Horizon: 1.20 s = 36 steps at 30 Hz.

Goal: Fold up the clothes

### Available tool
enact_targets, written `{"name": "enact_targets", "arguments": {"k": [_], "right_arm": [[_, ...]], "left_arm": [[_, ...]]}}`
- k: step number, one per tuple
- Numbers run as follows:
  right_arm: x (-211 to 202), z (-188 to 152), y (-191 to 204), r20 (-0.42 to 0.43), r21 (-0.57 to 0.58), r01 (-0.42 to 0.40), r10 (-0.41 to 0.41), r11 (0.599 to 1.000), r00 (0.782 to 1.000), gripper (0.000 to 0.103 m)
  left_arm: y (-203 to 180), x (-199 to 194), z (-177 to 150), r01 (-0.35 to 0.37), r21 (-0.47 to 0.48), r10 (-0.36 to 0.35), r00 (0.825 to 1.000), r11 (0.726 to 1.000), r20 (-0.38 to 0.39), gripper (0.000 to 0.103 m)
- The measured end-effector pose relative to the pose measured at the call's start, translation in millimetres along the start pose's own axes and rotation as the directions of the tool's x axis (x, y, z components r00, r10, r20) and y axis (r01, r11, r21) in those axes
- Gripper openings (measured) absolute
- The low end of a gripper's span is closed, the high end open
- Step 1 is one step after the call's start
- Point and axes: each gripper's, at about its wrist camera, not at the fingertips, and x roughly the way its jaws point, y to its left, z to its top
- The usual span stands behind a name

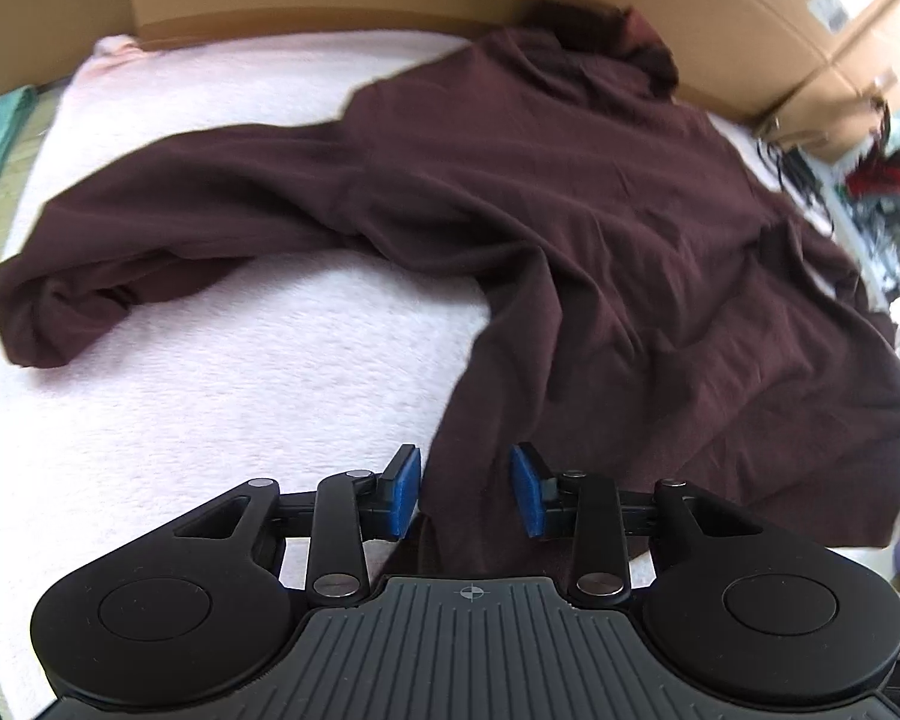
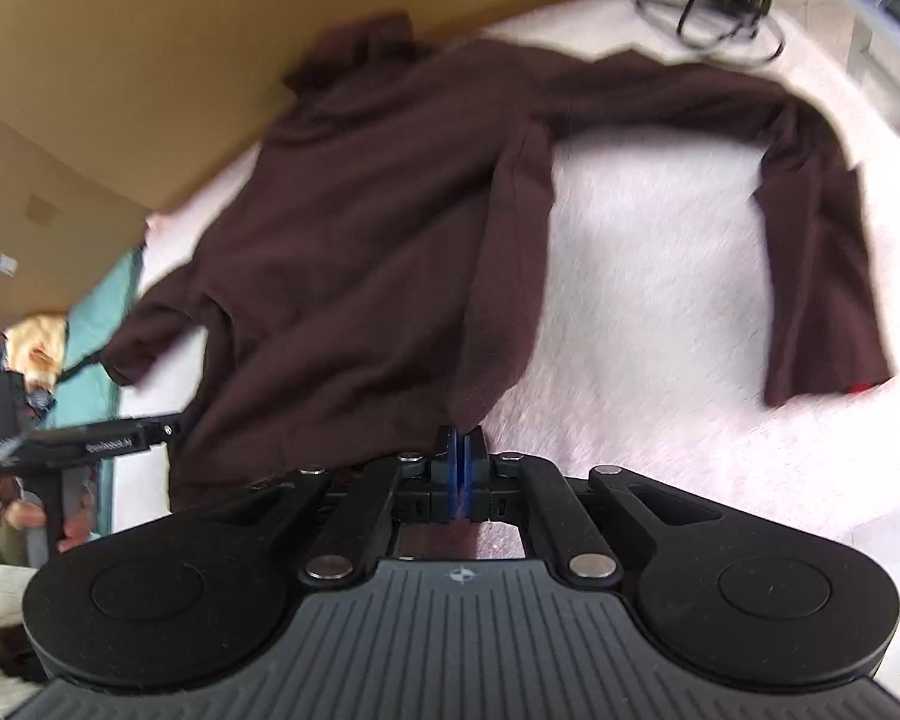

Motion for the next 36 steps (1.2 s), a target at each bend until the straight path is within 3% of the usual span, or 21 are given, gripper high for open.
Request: {"name": "enact_targets", "arguments": {"k": [3,6,9,11,12,13,16,24,31,36], "right_arm": [[-18.8,10.5,-6.8,0.037,-0.043,0.093,-0.092,0.995,0.995,0.002],[-2.9,15.6,-18.8,0.022,-0.083,0.253,-0.252,0.964,0.968,0.002],[20.5,12.2,-30.3,-0.017,-0.068,0.286,-0.288,0.956,0.957,0.006],[26.6,8.0,-31.8,-0.026,-0.066,0.299,-0.301,0.952,0.953,0.021],[26.5,6.1,-30.8,-0.02,-0.066,0.304,-0.306,0.95,0.952,0.046],[24.5,4.1,-29.9,-0.011,-0.071,0.309,-0.311,0.948,0.95,0.06],[17.1,-1.4,-29.2,0.007,-0.087,0.317,-0.318,0.944,0.948,0.06],[22.8,-15.4,-33.7,-0.06,-0.113,0.295,-0.303,0.949,0.951,0.06],[34.3,-27.2,-18.6,-0.078,-0.115,0.304,-0.313,0.946,0.946,0.061],[35.7,-37.3,-8.2,-0.083,-0.182,0.3,-0.319,0.936,0.944,0.062]], "left_arm": [[5.6,-2.6,2.6,-0.03,-0.006,0.03,0.999,1.0,0.013,0.052],[8.6,2.6,2.1,-0.036,-0.004,0.036,0.999,0.999,-0.015,0.069],[5.5,3.7,-1.6,-0.036,0.02,0.036,0.999,0.999,-0.031,0.075],[2.6,2.4,-4.8,-0.026,0.038,0.027,0.999,0.999,-0.035,0.079],[1.1,1.5,-6.5,-0.019,0.047,0.021,0.999,0.999,-0.037,0.081],[-0.4,0.2,-9.1,-0.011,0.059,0.014,0.999,0.998,-0.04,0.082],[-3.6,-2.1,-17.2,0.016,0.1,-0.011,0.998,0.995,-0.054,0.082],[-14.8,-3.9,-38.6,0.053,0.182,-0.038,0.996,0.982,-0.086,0.082],[-14.6,-3.8,-39.5,0.171,0.139,-0.155,0.981,0.975,-0.115,0.08],[-28.6,4.4,-45.8,0.189,0.151,-0.168,0.976,0.97,-0.139,0.074]]}}
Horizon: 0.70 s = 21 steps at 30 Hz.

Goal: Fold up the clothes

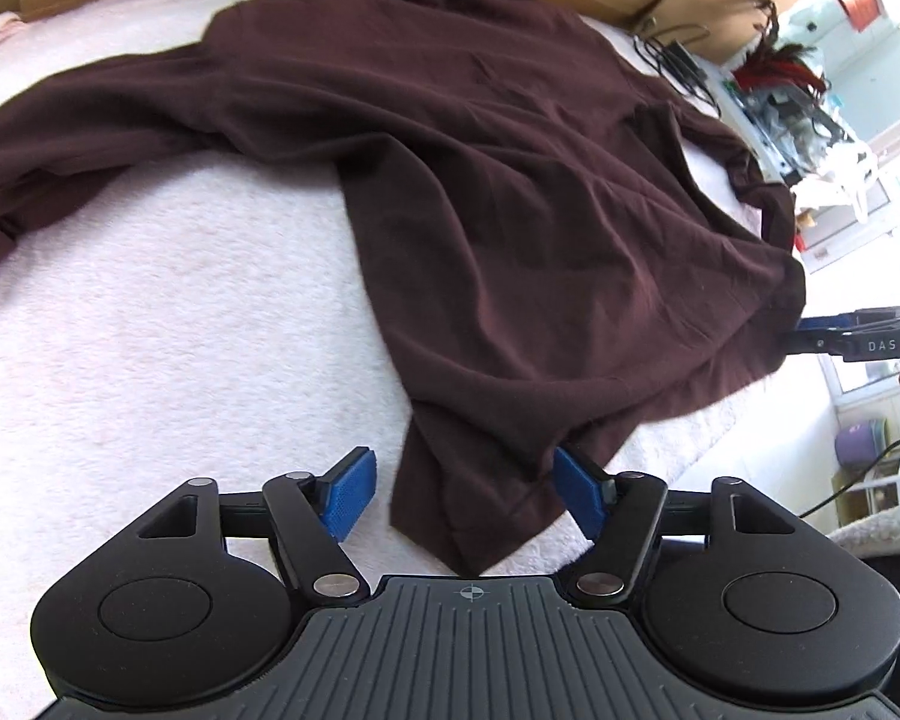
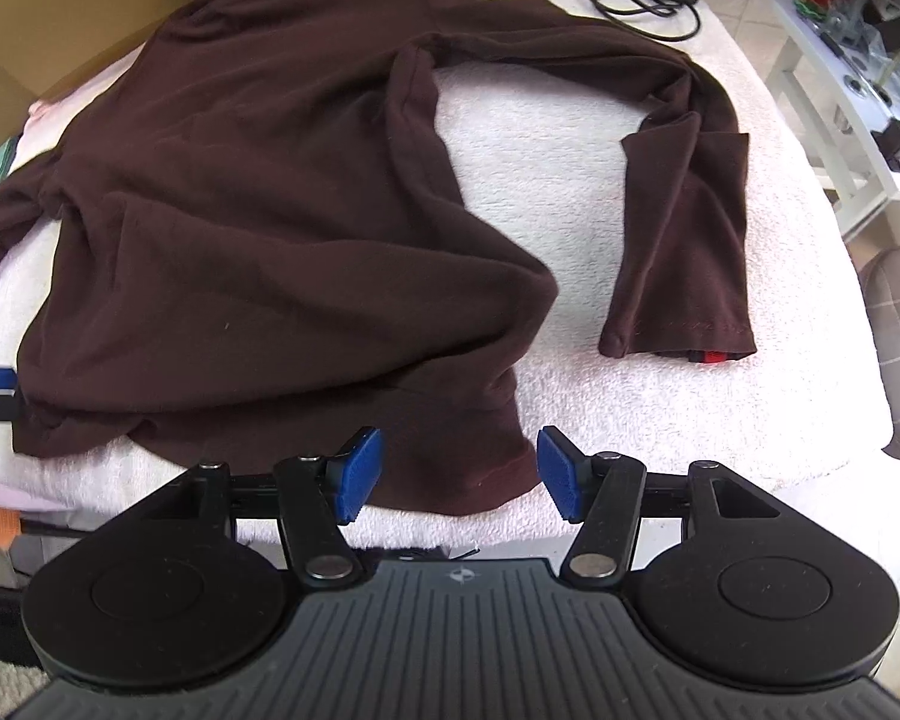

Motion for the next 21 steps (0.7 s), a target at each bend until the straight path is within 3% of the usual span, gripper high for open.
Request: {"name": "enact_targets", "arguments": {"k": [5,12,15,18,21], "right_arm": [[5.2,-4.7,-8.4,0.001,-0.059,-0.022,0.022,0.998,1.0,0.062],[16.1,-13.5,-22.5,0.016,-0.128,-0.058,0.06,0.99,0.998,0.058],[22.9,-13.3,-25.5,0.042,-0.148,-0.081,0.088,0.986,0.995,0.043],[20.7,-9.5,-27.4,0.011,-0.165,-0.15,0.154,0.975,0.988,0.011],[11.0,-4.2,-39.0,-0.054,-0.065,-0.286,0.283,0.956,0.958,0.011]], "left_arm": [[-14.8,7.9,-6.5,-0.03,-0.028,0.031,1.0,0.999,0.004,0.055],[-31.3,21.4,-10.8,-0.11,-0.034,0.11,0.994,0.993,0.001,0.049],[-34.6,21.8,-8.6,-0.127,-0.064,0.128,0.992,0.99,0.004,0.03],[-34.4,17.5,-8.6,-0.115,-0.115,0.117,0.993,0.987,0.01,0.02],[-32.6,-1.7,-11.9,-0.076,-0.176,0.086,0.995,0.981,0.053,0.019]]}}
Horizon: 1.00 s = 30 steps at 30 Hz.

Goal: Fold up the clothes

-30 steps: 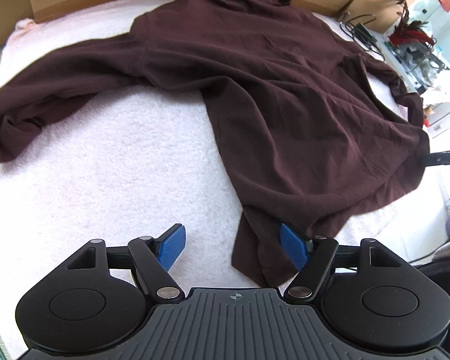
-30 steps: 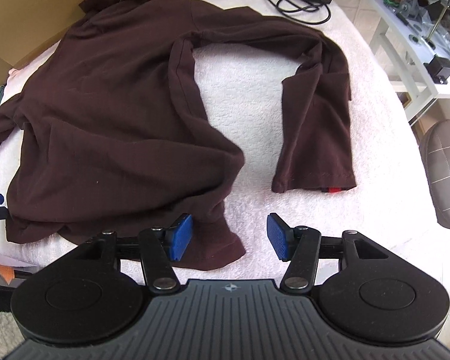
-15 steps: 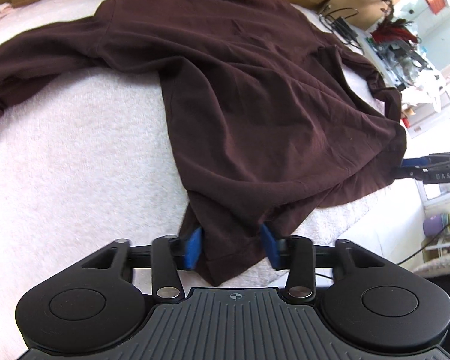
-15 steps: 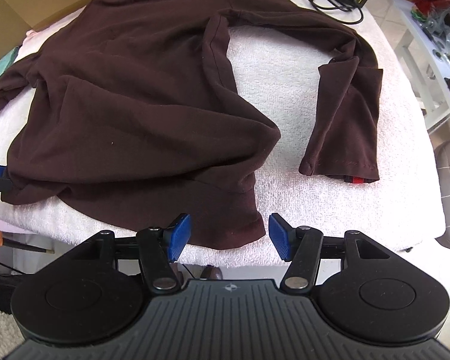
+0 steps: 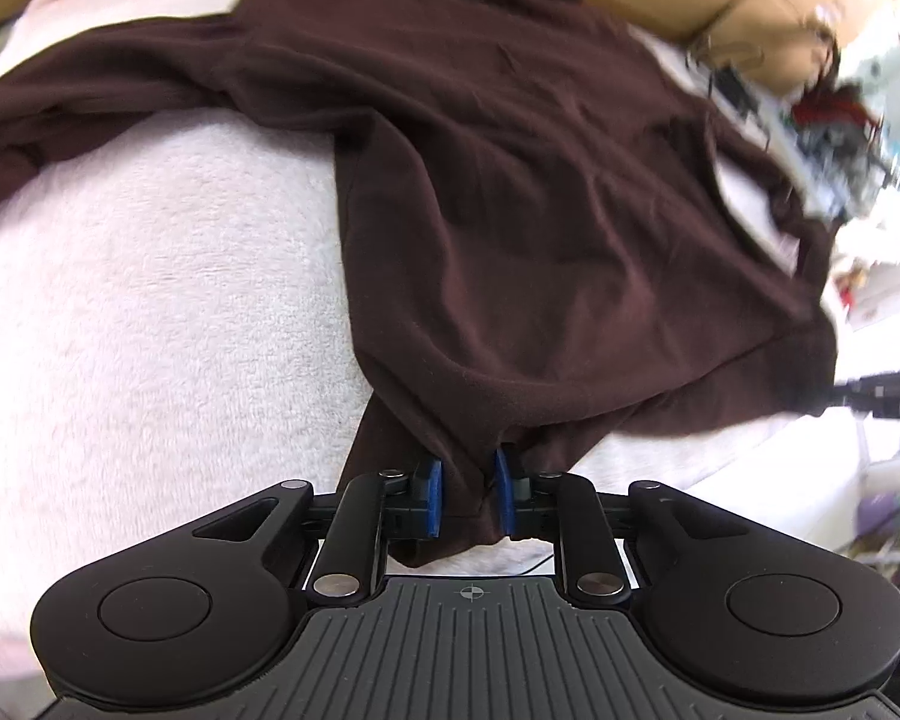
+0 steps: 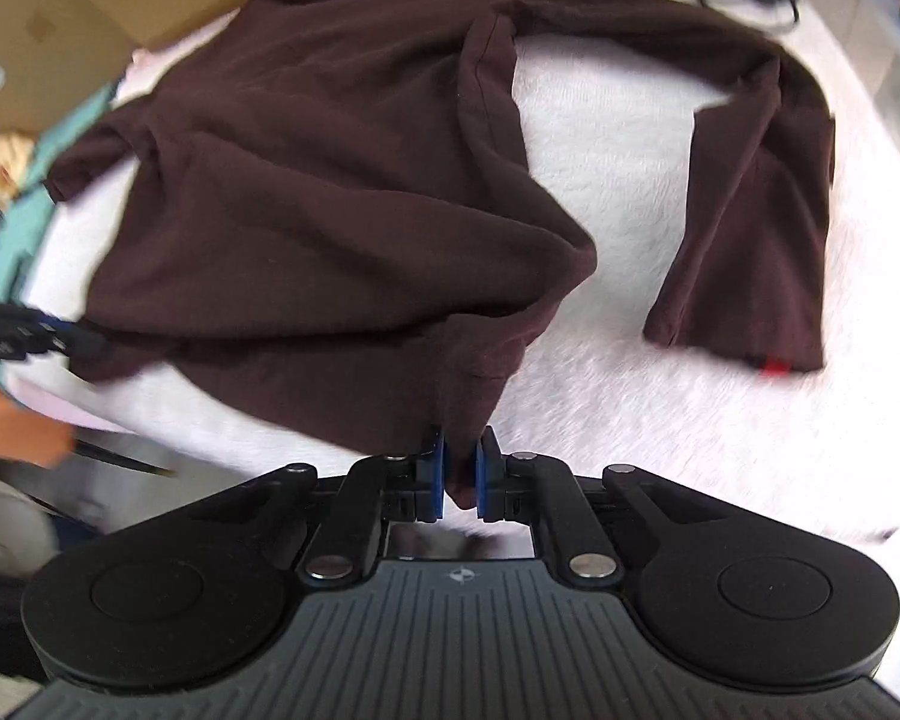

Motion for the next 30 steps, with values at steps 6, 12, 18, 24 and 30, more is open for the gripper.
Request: {"name": "enact_targets", "arguments": {"k": [6,12,18,24,30], "right_arm": [[-49.5,-5.8,-11.9,-0.013,0.16,-0.284,0.29,0.945,0.957,0.01],[-82.3,-8.7,-21.5,0.005,0.18,-0.386,0.391,0.905,0.92,0.011],[-54.6,-12.3,-23.1,-0.037,0.166,-0.221,0.23,0.961,0.972,0.013],[-52.1,-17.4,-18.6,-0.005,0.158,-0.158,0.161,0.975,0.987,0.035],[-54.2,-20.0,-20.9,0.02,0.173,-0.127,0.125,0.977,0.992,0.048]], "left_arm": [[8.8,-47.6,-6.2,-0.03,-0.08,0.037,0.996,0.996,0.085,0.018],[13.5,-55.8,-16.6,-0.095,-0.083,0.102,0.992,0.992,0.081,0.038],[-10.9,-15.4,-30.5,-0.152,0.071,0.152,0.988,0.986,0.004,0.06],[-31.5,1.4,-28.1,-0.241,0.186,0.237,0.97,0.952,0.043,0.071],[-37.3,12.7,-24.3,-0.25,0.255,0.242,0.968,0.934,0.063,0.064]]}}
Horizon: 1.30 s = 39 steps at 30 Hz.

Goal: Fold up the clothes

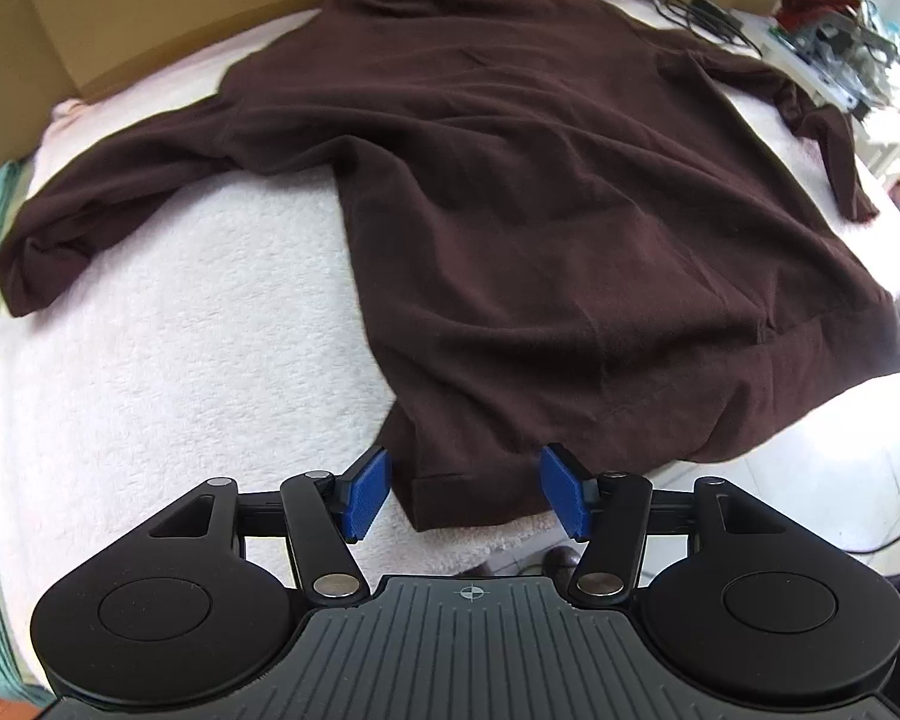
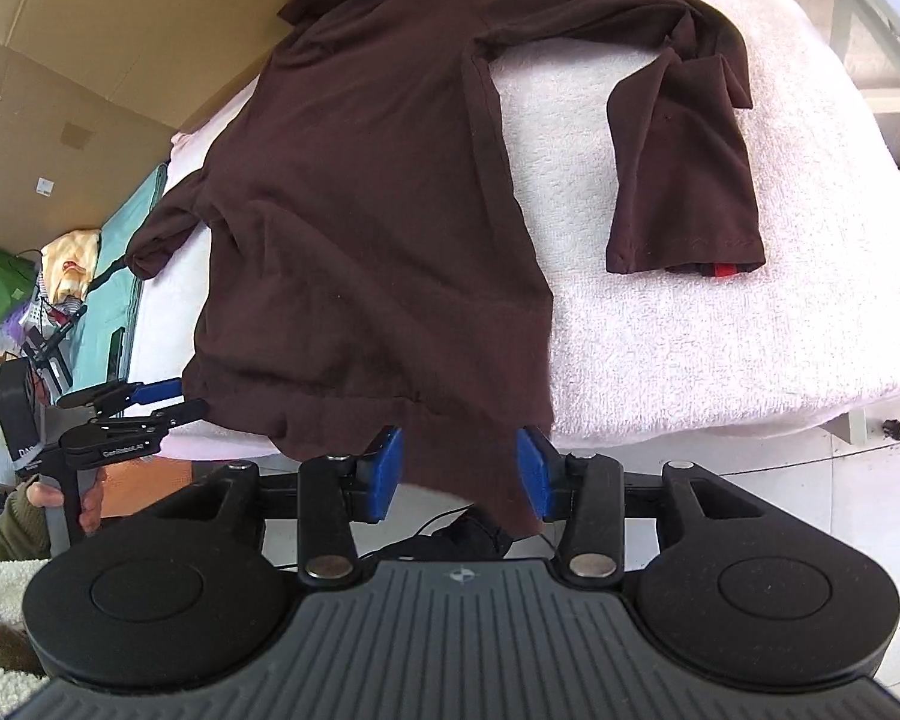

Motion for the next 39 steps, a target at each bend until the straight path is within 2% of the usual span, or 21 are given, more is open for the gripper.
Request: {"name": "enact_targets", "arguments": {"k": [1,3,4,6,10,13,16,18,20,21,22,26,28,29,30,32,33,36,37,39], "right_arm": [[1.7,-0.4,-0.8,-0.001,0.008,0.004,-0.004,1.0,1.0,0.048],[4.4,-1.8,-3.1,-0.004,0.014,0.013,-0.013,1.0,1.0,0.051],[6.0,-2.7,-3.7,-0.005,0.015,0.02,-0.02,1.0,1.0,0.054],[9.3,-4.9,-3.6,-0.005,-0.009,0.049,-0.049,0.999,0.999,0.056],[25.2,-9.6,0.2,-0.009,-0.107,0.125,-0.126,0.986,0.992,0.061],[43.0,-14.1,4.2,-0.014,-0.169,0.161,-0.166,0.972,0.986,0.062],[58.9,-17.9,5.4,-0.033,-0.203,0.19,-0.201,0.96,0.979,0.062],[63.9,-20.3,5.3,-0.034,-0.21,0.183,-0.194,0.961,0.98,0.062],[66.2,-20.6,5.2,-0.033,-0.206,0.154,-0.164,0.966,0.986,0.047],[67.0,-19.4,4.2,-0.046,-0.199,0.132,-0.144,0.971,0.989,0.024],[66.9,-17.8,3.2,-0.062,-0.192,0.113,-0.127,0.975,0.99,0.007],[52.4,-11.7,3.9,-0.098,-0.206,0.067,-0.088,0.976,0.991,0.006],[45.5,-9.8,7.7,-0.106,-0.241,0.071,-0.099,0.968,0.989,0.006],[44.3,-8.6,9.4,-0.11,-0.255,0.081,-0.112,0.963,0.988,0.007],[44.2,-7.7,11.1,-0.111,-0.269,0.098,-0.132,0.958,0.985,0.012],[43.6,-5.0,15.0,-0.083,-0.308,0.164,-0.198,0.937,0.977,0.039],[41.3,-3.9,17.6,-0.053,-0.325,0.203,-0.232,0.923,0.971,0.061],[28.3,3.4,26.0,0.03,-0.351,0.24,-0.245,0.905,0.969,0.06],[23.6,7.3,28.4,0.057,-0.347,0.24,-0.235,0.907,0.97,0.06],[17.9,17.4,34.7,0.116,-0.338,0.241,-0.214,0.91,0.97,0.06]], "left_arm": [[-2.6,1.4,0.2,0.009,0.017,-0.009,1.0,1.0,-0.007,0.05],[-7.0,2.9,-2.3,0.017,0.054,-0.015,1.0,0.998,-0.022,0.038],[-8.8,2.8,-2.3,0.021,0.061,-0.02,1.0,0.998,-0.024,0.024],[-9.4,1.6,-0.9,0.052,0.048,-0.05,0.998,0.997,-0.031,0.015],[-3.6,-10.2,2.2,0.142,-0.021,-0.143,0.989,0.99,-0.029,0.011],[7.2,-27.9,1.8,0.235,-0.107,-0.237,0.972,0.966,-0.002,0.011],[22.1,-53.0,-1.7,0.328,-0.199,-0.322,0.945,0.924,0.063,0.01],[31.8,-63.7,-6.1,0.338,-0.241,-0.328,0.941,0.91,0.083,0.01],[38.6,-68.4,-10.8,0.32,-0.267,-0.31,0.947,0.909,0.079,0.01],[41.6,-67.1,-13.5,0.305,-0.279,-0.299,0.952,0.911,0.064,0.01],[44.5,-65.6,-16.0,0.29,-0.291,-0.289,0.956,0.912,0.048,0.01],[49.7,-51.2,-25.3,0.21,-0.297,-0.227,0.974,0.931,-0.025,0.011],[52.4,-39.2,-28.6,0.181,-0.313,-0.21,0.976,0.932,-0.06,0.024],[53.8,-33.7,-29.9,0.169,-0.32,-0.203,0.976,0.932,-0.075,0.025],[55.3,-31.9,-28.9,0.17,-0.326,-0.204,0.976,0.93,-0.073,0.031],[56.9,-31.6,-24.6,0.172,-0.33,-0.2,0.978,0.928,-0.054,0.032],[55.5,-33.8,-20.0,0.172,-0.323,-0.194,0.98,0.93,-0.035,0.032],[50.2,-37.1,-6.0,0.171,-0.287,-0.173,0.985,0.943,0.018,0.054],[51.4,-36.4,0.6,0.168,-0.288,-0.165,0.986,0.943,0.034,0.058],[53.8,-35.0,13.7,0.161,-0.291,-0.148,0.987,0.943,0.065,0.059]]}}
